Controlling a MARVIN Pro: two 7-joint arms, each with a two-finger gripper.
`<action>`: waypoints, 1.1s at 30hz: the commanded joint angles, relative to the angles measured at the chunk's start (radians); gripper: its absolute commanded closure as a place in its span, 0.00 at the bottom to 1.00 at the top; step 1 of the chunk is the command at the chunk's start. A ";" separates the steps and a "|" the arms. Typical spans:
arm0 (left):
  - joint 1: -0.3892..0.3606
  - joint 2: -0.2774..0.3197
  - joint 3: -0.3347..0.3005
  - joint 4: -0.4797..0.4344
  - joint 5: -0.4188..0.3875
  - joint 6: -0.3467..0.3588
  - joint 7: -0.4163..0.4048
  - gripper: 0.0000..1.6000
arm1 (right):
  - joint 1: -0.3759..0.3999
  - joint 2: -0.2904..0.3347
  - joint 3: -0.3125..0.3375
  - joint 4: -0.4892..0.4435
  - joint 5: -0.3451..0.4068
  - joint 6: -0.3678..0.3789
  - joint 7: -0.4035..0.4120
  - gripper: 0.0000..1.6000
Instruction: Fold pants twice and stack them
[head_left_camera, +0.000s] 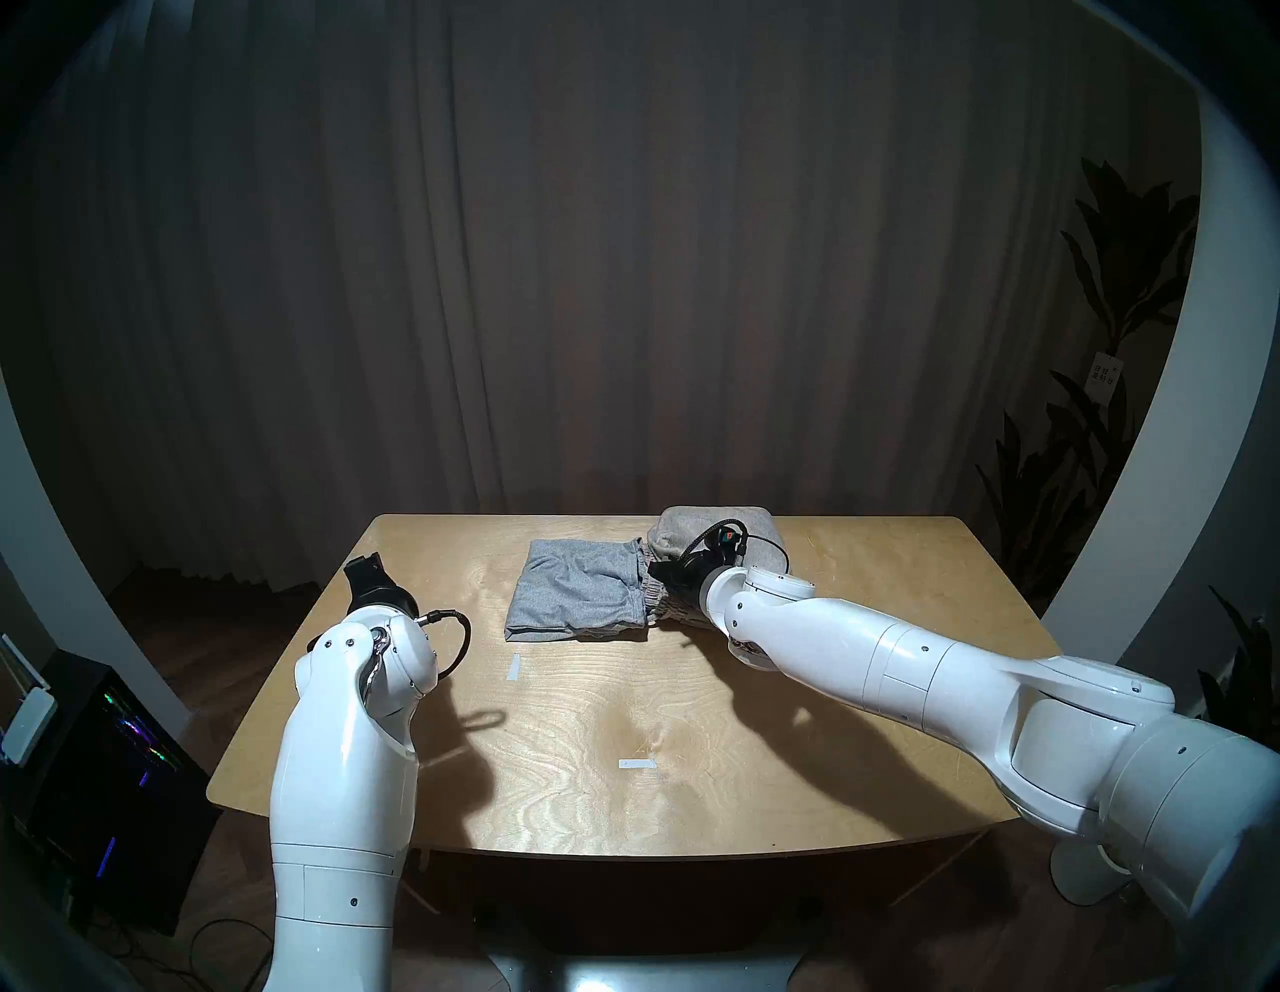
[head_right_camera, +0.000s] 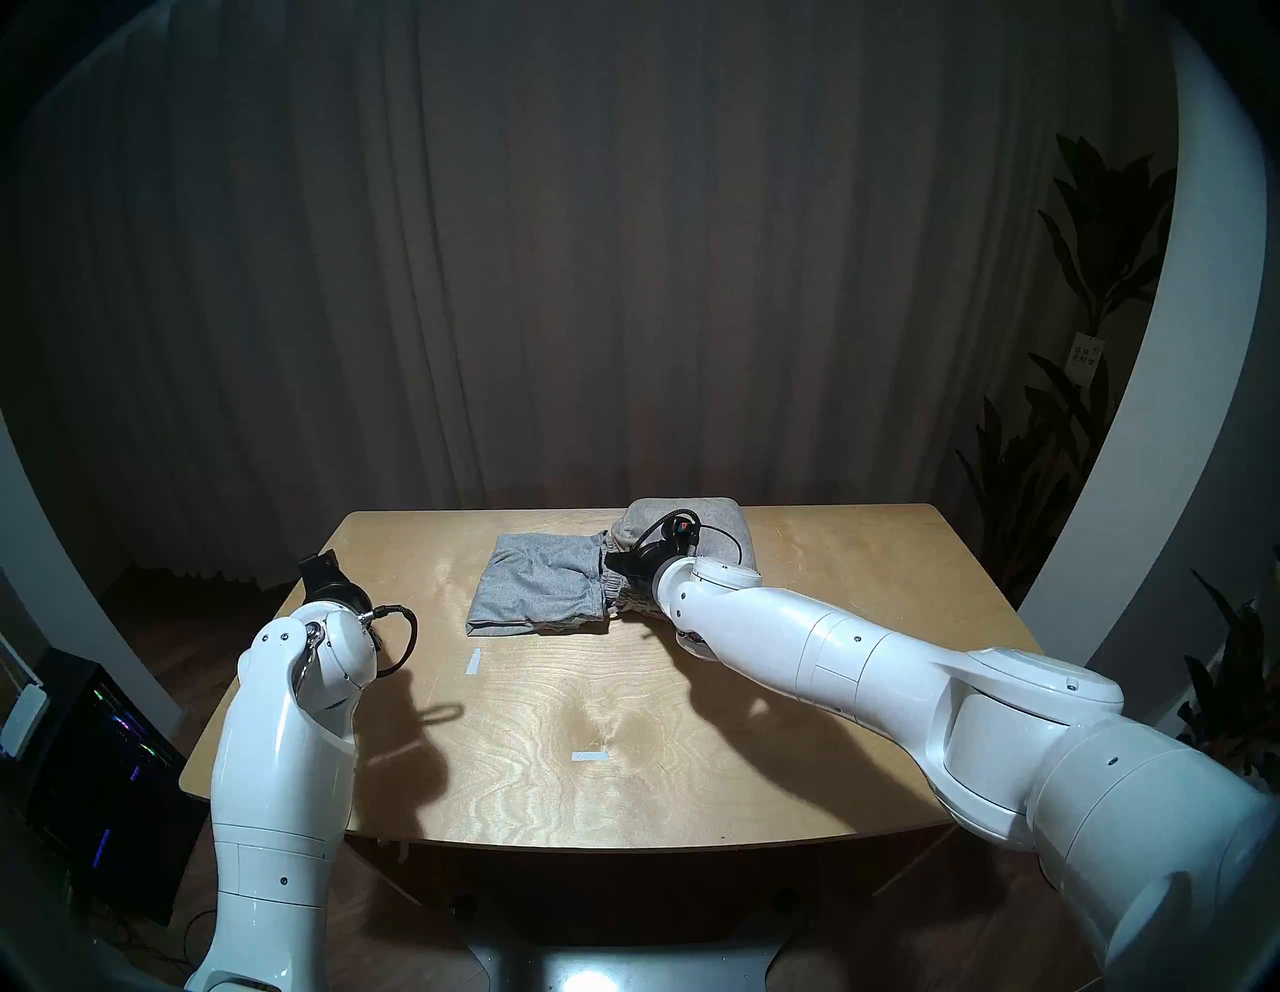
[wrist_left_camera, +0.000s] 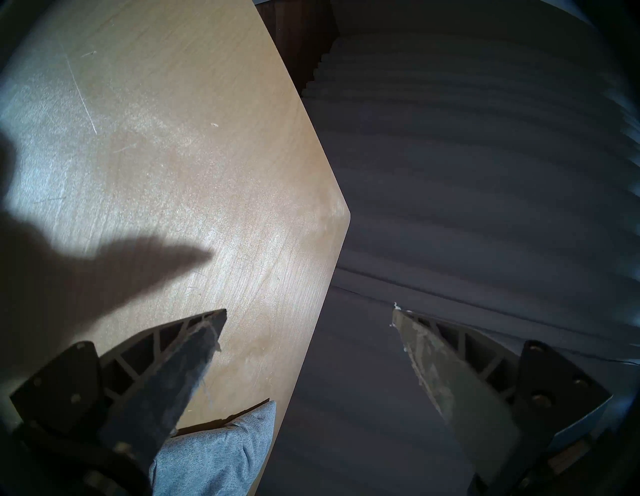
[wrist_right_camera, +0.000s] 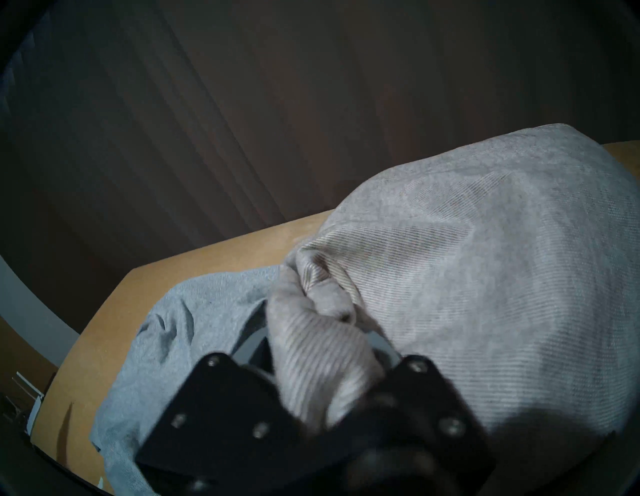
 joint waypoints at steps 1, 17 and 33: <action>-0.017 -0.002 0.006 -0.015 0.007 -0.005 -0.014 0.00 | -0.006 0.003 -0.001 -0.026 -0.009 -0.024 -0.010 0.00; -0.044 0.000 0.060 -0.002 0.013 0.008 -0.018 0.00 | -0.091 0.173 0.035 -0.292 0.021 -0.102 -0.012 0.00; -0.035 0.001 0.073 -0.028 0.015 0.011 -0.019 0.00 | -0.081 0.193 0.029 -0.369 -0.060 -0.160 0.004 0.00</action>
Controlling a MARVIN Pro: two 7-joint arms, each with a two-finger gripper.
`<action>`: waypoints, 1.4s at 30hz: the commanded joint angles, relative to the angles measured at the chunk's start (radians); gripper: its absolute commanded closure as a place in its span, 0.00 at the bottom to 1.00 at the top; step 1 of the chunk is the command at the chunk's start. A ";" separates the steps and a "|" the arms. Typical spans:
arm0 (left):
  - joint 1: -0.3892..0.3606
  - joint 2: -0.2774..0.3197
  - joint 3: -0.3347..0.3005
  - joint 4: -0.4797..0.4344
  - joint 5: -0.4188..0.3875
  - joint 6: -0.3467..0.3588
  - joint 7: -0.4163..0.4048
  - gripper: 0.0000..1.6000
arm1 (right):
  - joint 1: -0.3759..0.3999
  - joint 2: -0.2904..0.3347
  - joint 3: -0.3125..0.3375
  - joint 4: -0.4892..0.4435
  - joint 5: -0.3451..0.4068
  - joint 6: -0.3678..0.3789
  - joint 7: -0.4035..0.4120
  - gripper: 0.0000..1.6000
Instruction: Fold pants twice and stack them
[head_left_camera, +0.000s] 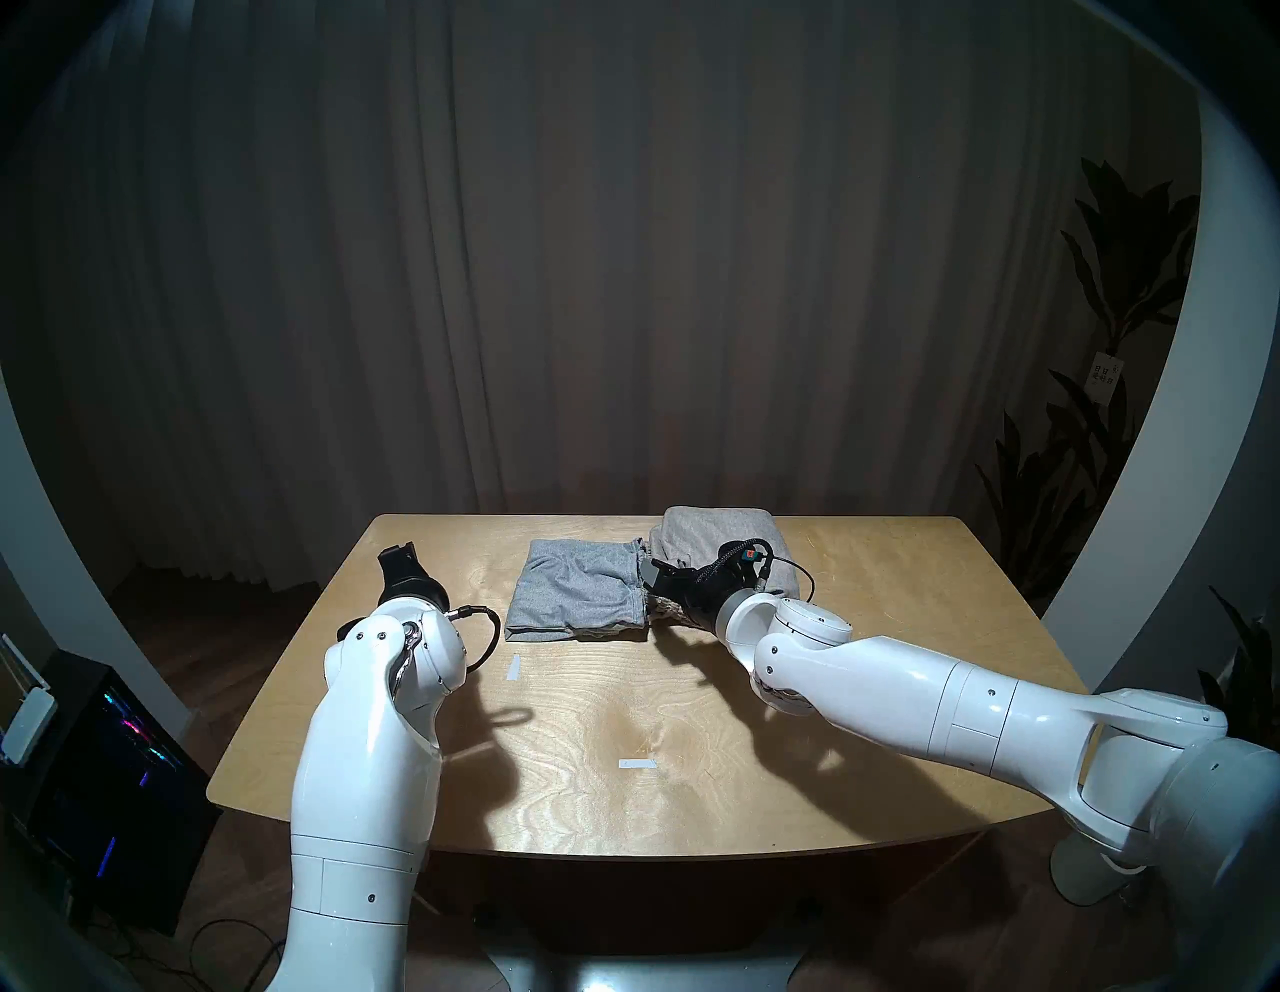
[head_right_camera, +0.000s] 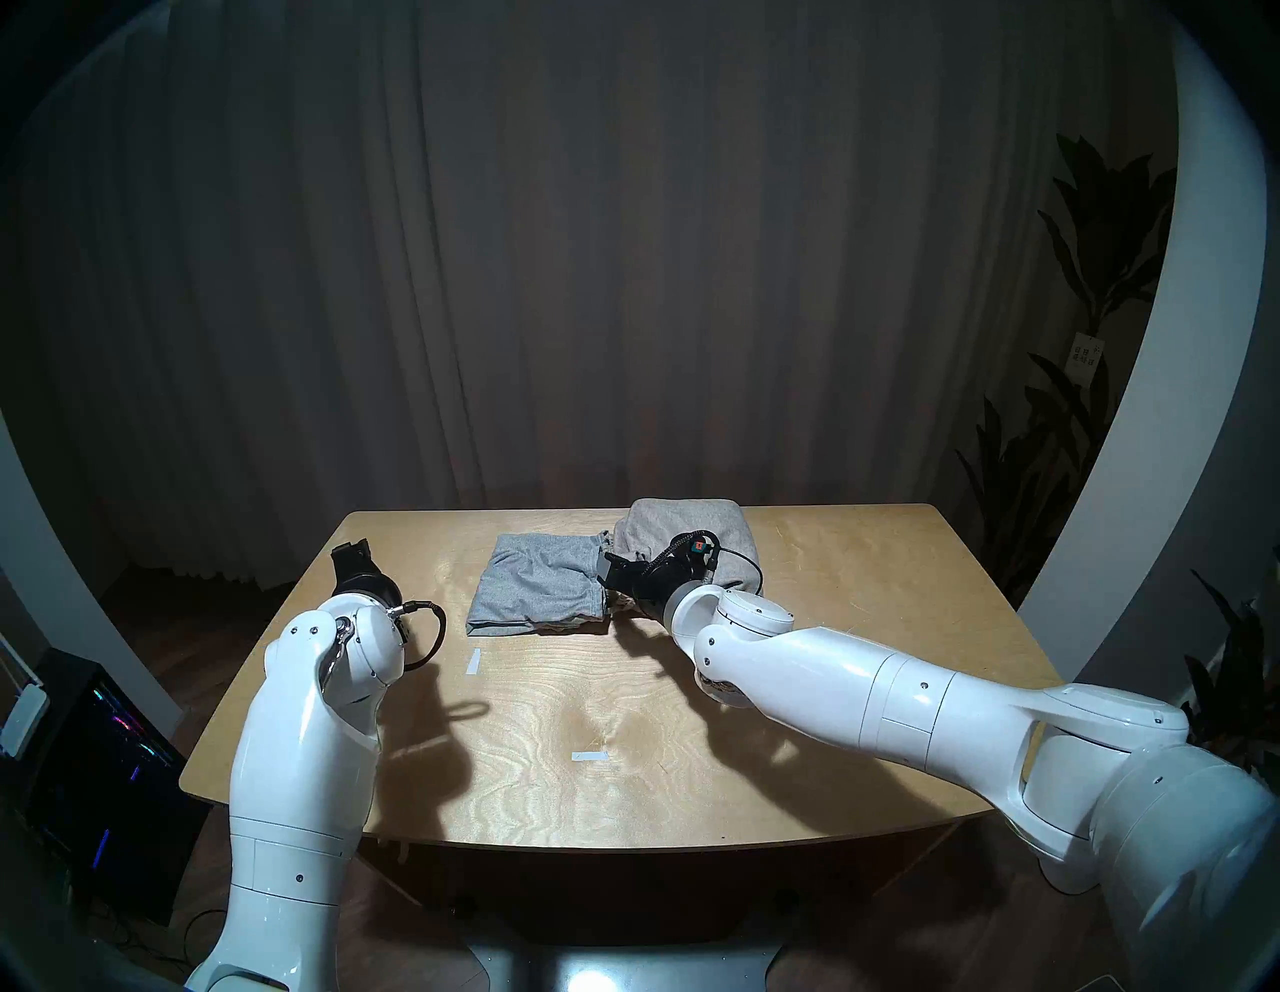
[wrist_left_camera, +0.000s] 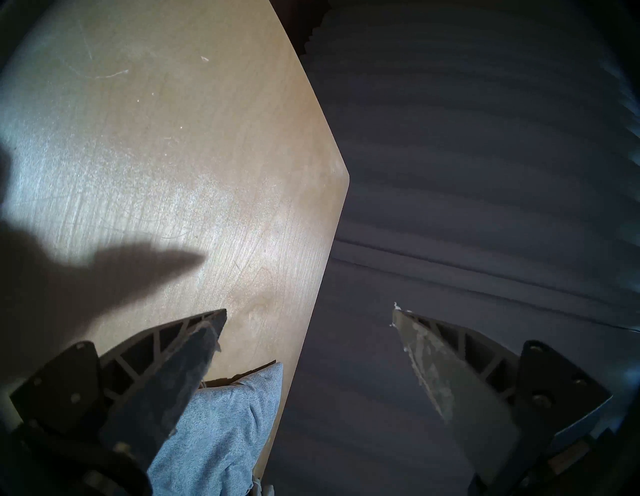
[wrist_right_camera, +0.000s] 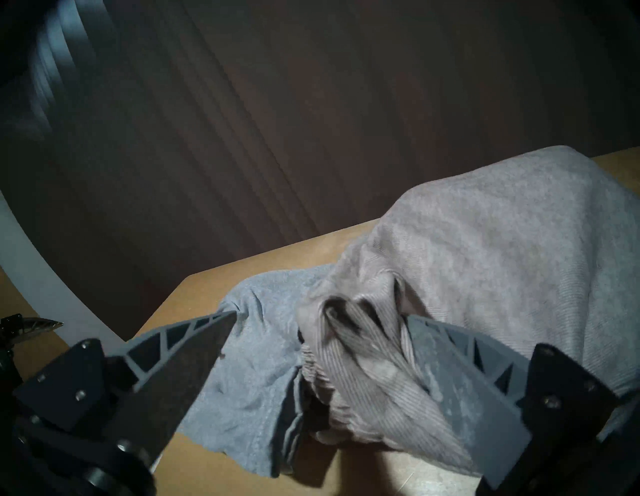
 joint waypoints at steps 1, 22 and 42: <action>-0.015 0.001 -0.001 -0.037 0.004 -0.003 -0.013 0.00 | 0.026 -0.011 0.002 -0.018 -0.029 -0.012 0.019 0.00; 0.020 0.043 -0.020 -0.057 -0.064 0.113 -0.063 0.00 | -0.014 0.004 -0.044 -0.128 -0.047 -0.011 0.013 0.00; 0.011 0.089 0.058 -0.086 -0.158 0.321 -0.008 0.00 | -0.284 0.236 0.147 -0.325 0.353 -0.300 -0.069 0.00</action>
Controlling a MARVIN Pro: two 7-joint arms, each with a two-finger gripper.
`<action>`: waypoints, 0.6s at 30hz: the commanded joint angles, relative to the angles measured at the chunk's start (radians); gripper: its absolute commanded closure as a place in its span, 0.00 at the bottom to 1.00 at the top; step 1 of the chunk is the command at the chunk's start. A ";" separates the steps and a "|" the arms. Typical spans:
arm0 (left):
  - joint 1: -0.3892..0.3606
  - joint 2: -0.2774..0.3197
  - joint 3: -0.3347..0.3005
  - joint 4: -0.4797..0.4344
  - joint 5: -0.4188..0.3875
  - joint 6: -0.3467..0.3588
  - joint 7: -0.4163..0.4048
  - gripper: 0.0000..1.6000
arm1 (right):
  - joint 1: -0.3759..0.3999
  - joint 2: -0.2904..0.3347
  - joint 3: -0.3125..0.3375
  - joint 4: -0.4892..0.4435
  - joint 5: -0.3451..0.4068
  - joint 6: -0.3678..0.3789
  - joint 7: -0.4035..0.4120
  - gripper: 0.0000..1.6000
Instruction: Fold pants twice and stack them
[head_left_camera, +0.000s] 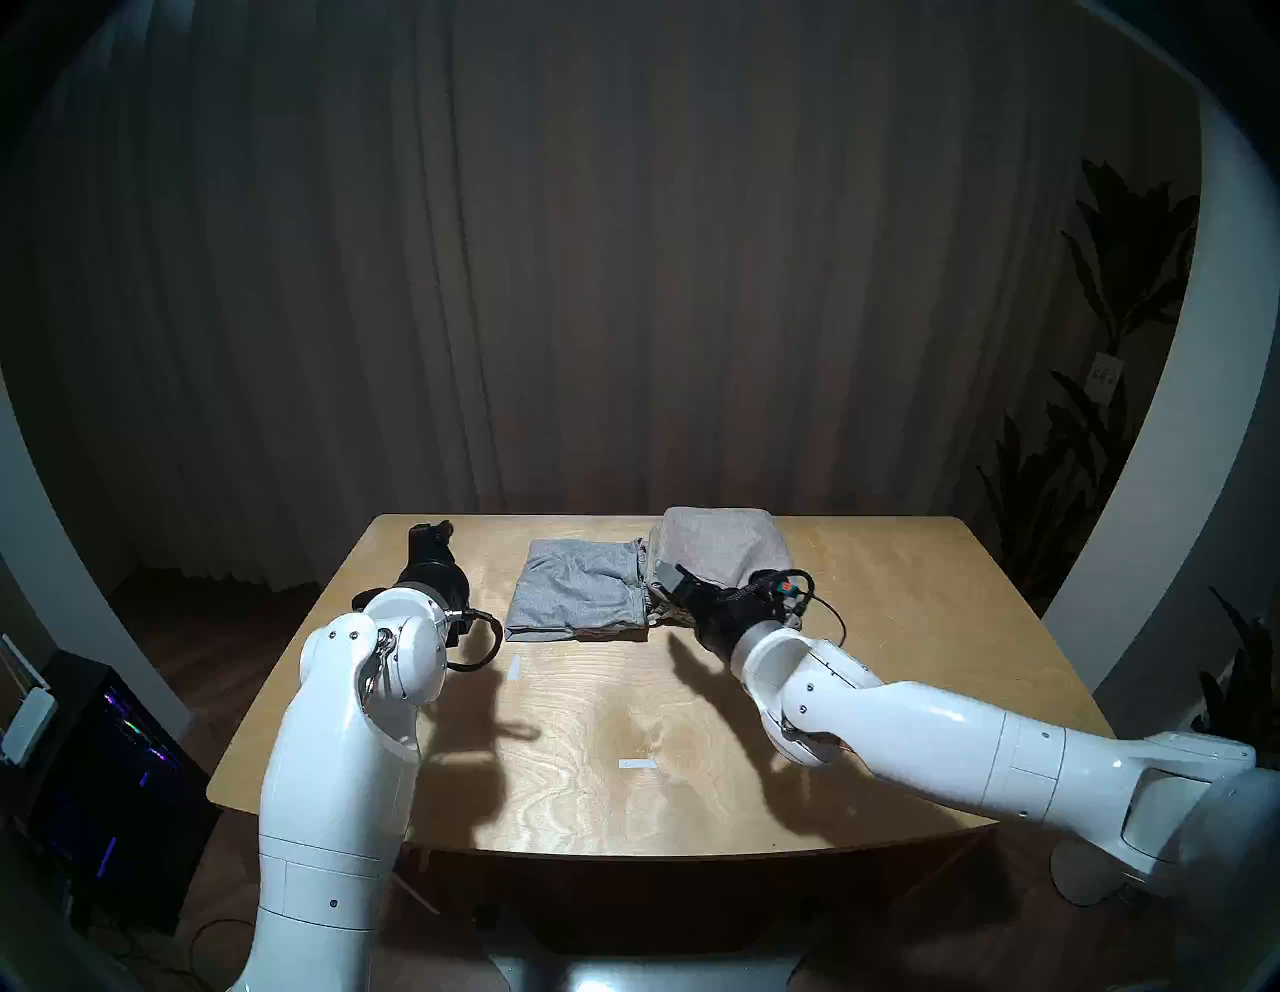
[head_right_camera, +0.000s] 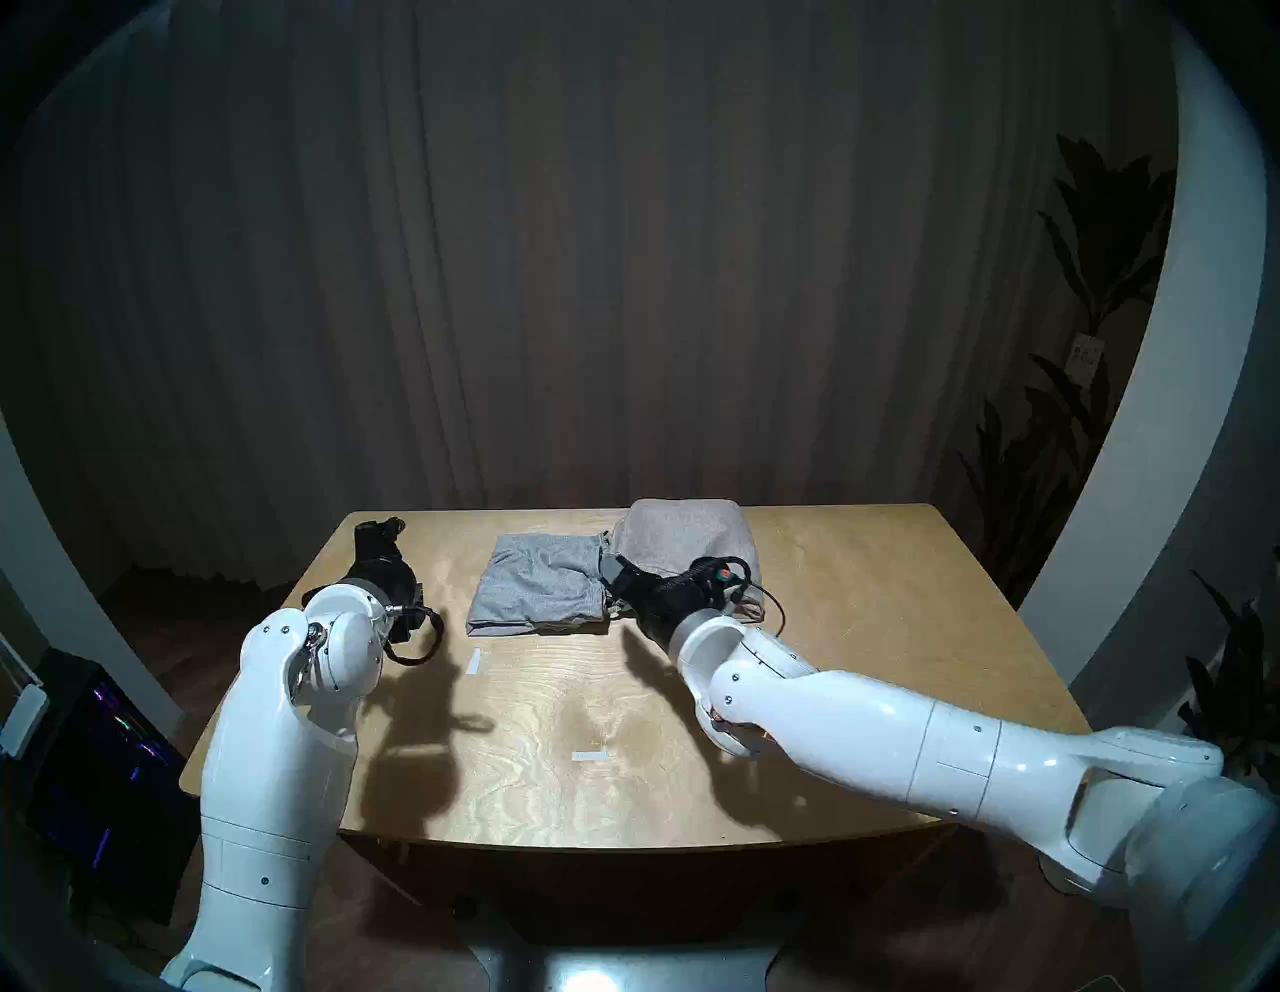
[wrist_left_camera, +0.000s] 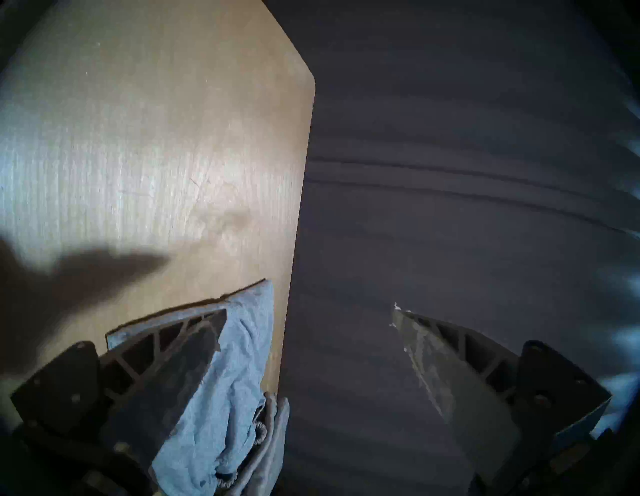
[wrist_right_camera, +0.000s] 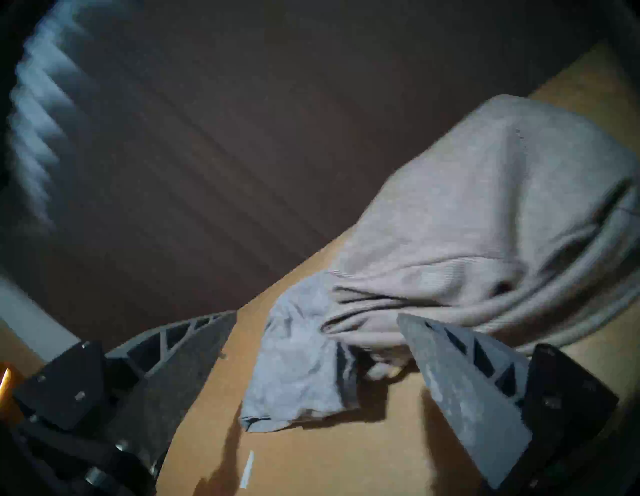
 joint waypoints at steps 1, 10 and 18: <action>-0.012 -0.004 0.033 -0.029 -0.030 0.043 0.018 0.00 | -0.103 0.090 0.061 -0.048 0.113 -0.103 -0.025 0.00; -0.011 -0.011 0.104 -0.053 -0.062 0.089 0.056 0.00 | -0.182 0.137 0.143 -0.106 0.295 -0.223 -0.047 0.00; -0.016 0.015 0.182 -0.078 -0.075 0.173 0.099 0.00 | -0.246 0.163 0.221 -0.190 0.446 -0.323 -0.048 0.00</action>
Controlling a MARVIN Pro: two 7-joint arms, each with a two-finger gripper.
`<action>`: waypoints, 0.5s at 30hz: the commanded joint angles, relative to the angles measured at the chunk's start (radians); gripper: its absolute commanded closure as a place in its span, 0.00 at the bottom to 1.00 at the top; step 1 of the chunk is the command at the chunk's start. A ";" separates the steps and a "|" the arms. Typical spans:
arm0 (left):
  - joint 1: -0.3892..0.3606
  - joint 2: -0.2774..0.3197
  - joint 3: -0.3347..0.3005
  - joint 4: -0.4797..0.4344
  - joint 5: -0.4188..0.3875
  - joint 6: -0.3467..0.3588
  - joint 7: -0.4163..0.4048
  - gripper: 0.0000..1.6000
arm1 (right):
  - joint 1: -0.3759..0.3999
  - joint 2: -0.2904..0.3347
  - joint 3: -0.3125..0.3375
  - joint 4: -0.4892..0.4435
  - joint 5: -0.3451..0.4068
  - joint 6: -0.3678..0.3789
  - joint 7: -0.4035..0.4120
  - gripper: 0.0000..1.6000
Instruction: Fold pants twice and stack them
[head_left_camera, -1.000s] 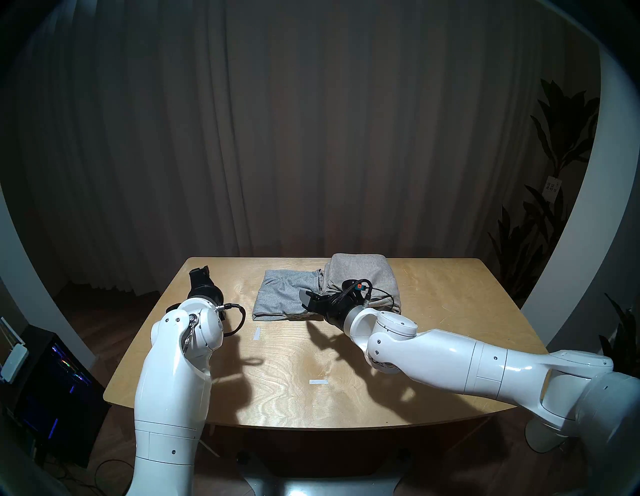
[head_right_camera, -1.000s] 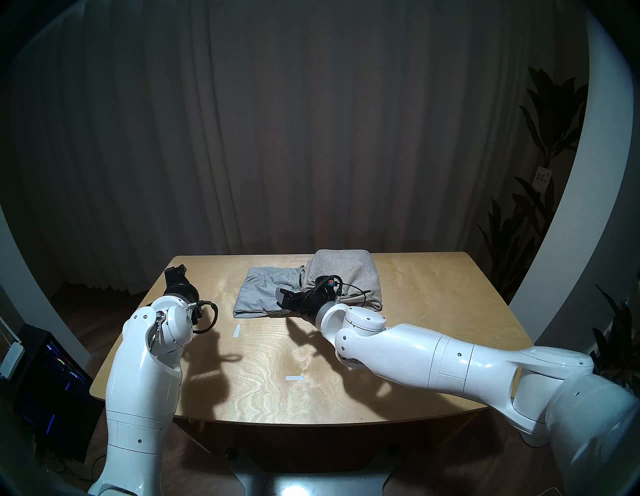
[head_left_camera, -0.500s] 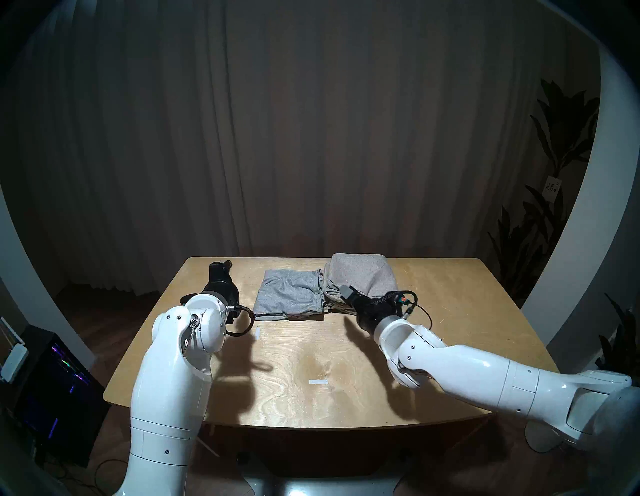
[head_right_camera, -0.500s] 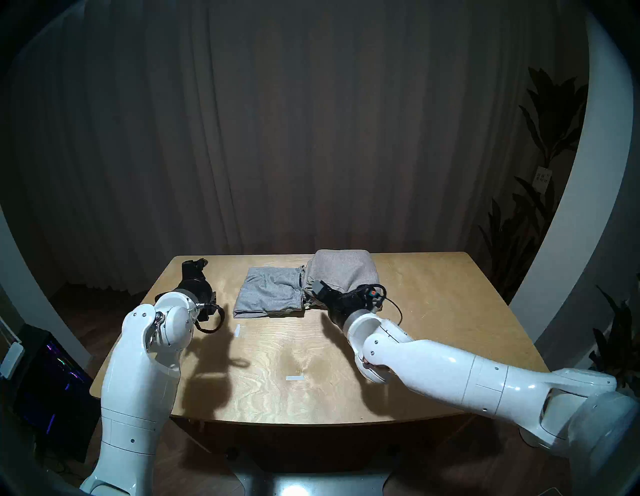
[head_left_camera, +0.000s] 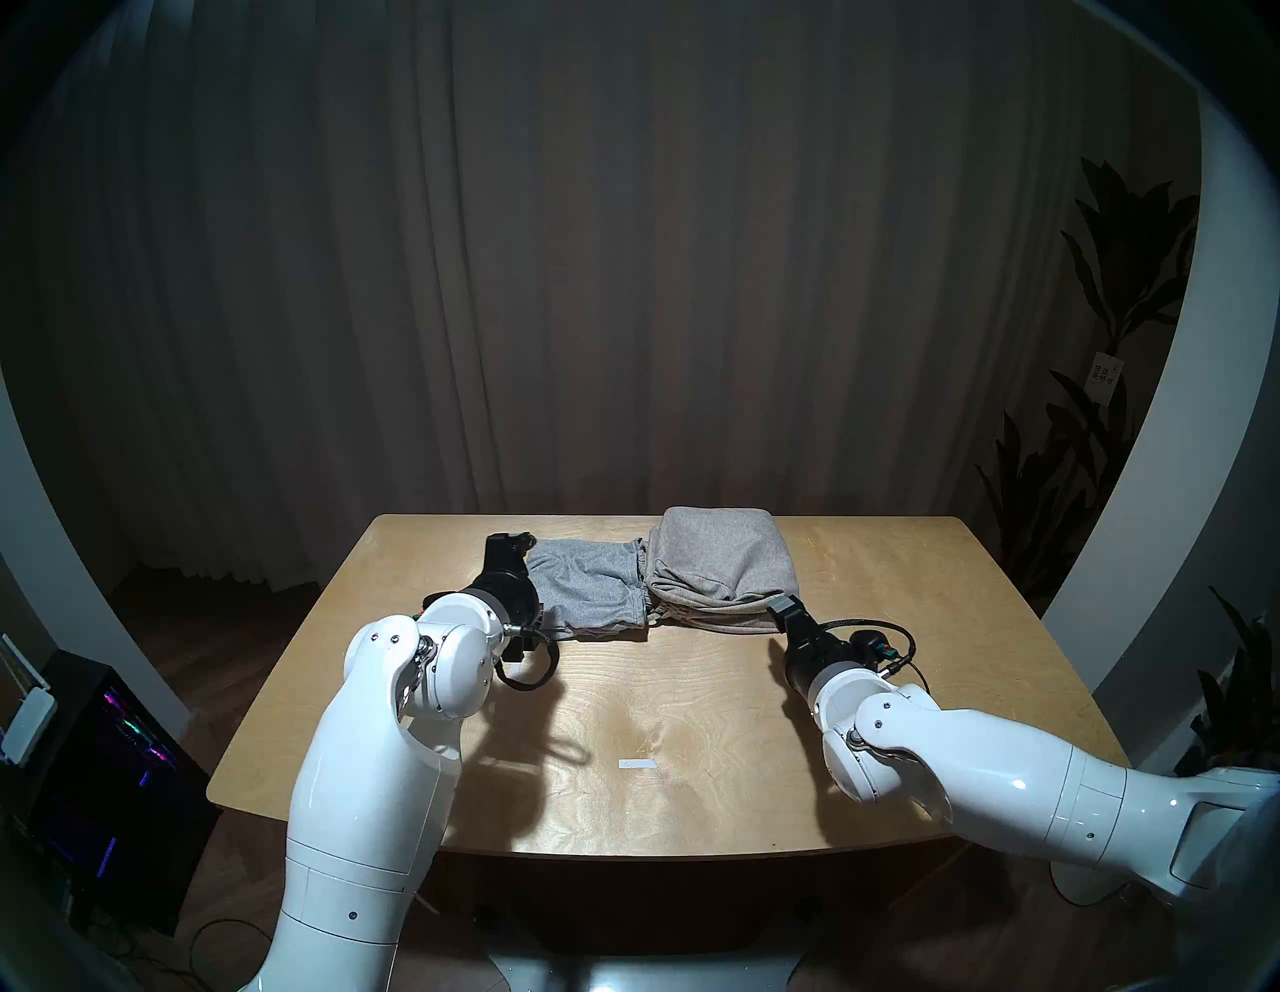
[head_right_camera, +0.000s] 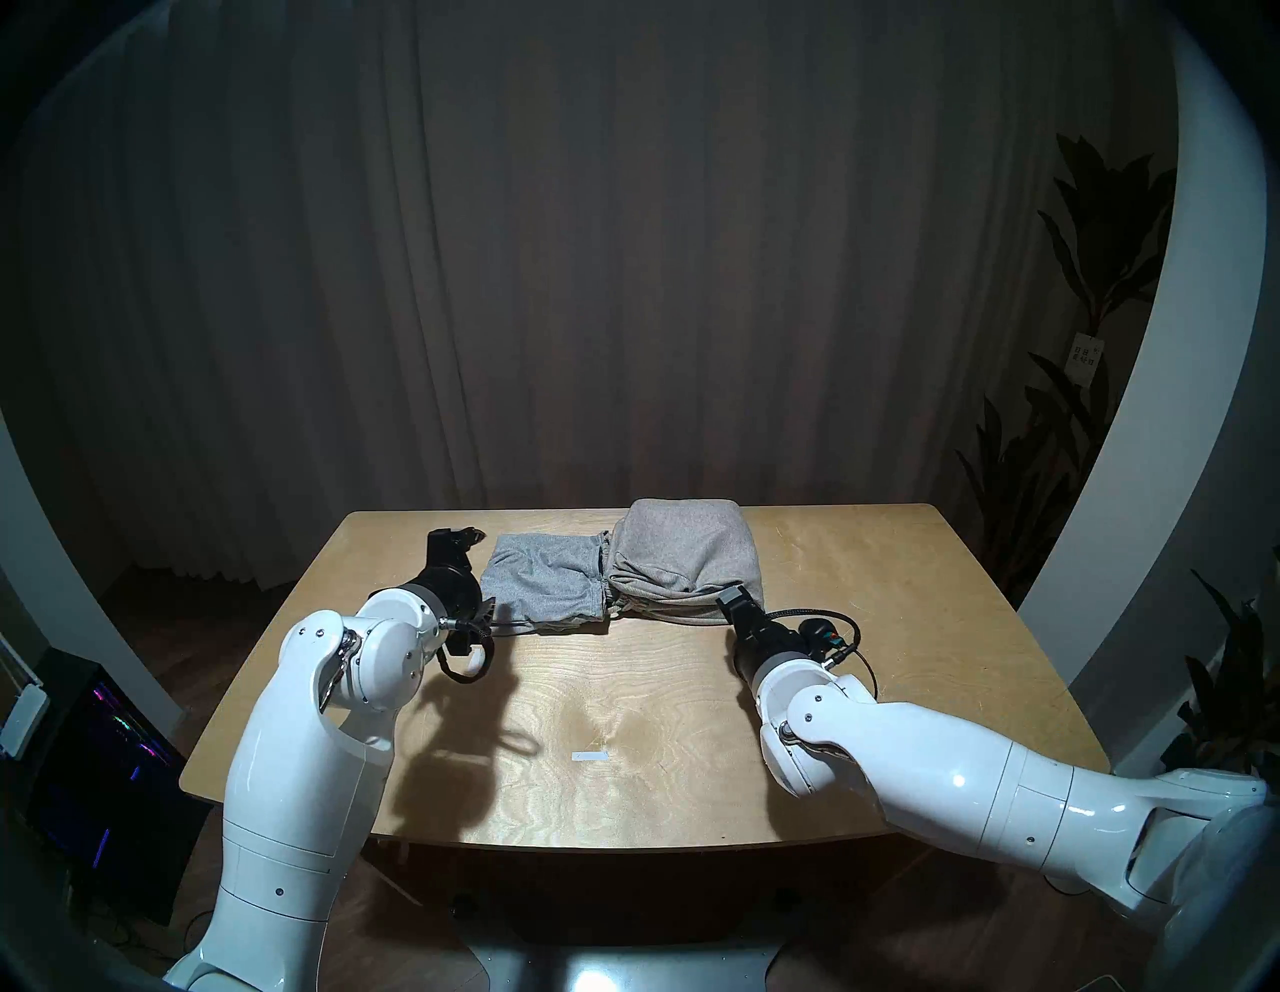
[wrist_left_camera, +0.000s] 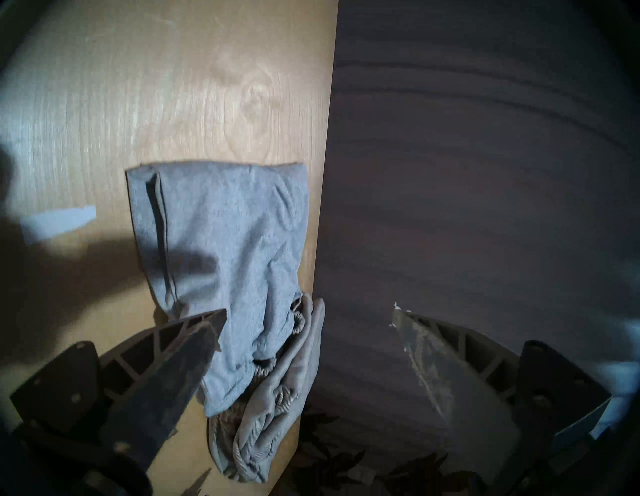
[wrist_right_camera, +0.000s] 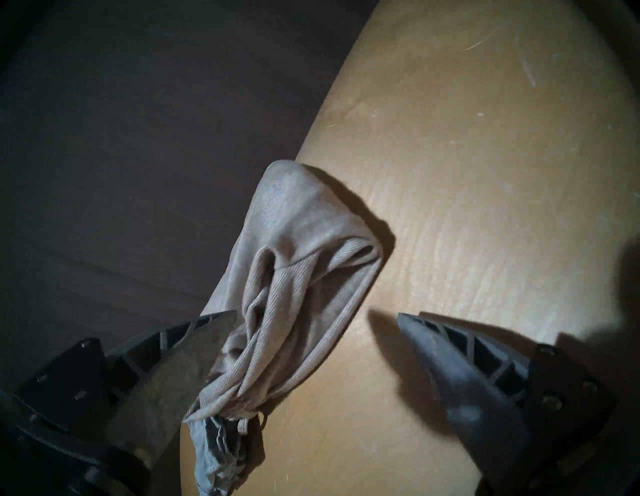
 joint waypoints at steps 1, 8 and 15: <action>-0.020 0.024 0.055 -0.046 -0.005 0.073 0.016 0.00 | -0.064 0.033 0.083 -0.092 0.113 -0.090 0.015 0.00; -0.046 0.050 0.120 -0.058 -0.021 0.161 0.065 0.00 | -0.117 0.052 0.175 -0.149 0.259 -0.174 0.023 0.00; -0.123 0.056 0.144 -0.035 -0.042 0.225 0.103 0.00 | -0.162 0.048 0.296 -0.177 0.423 -0.209 0.061 0.00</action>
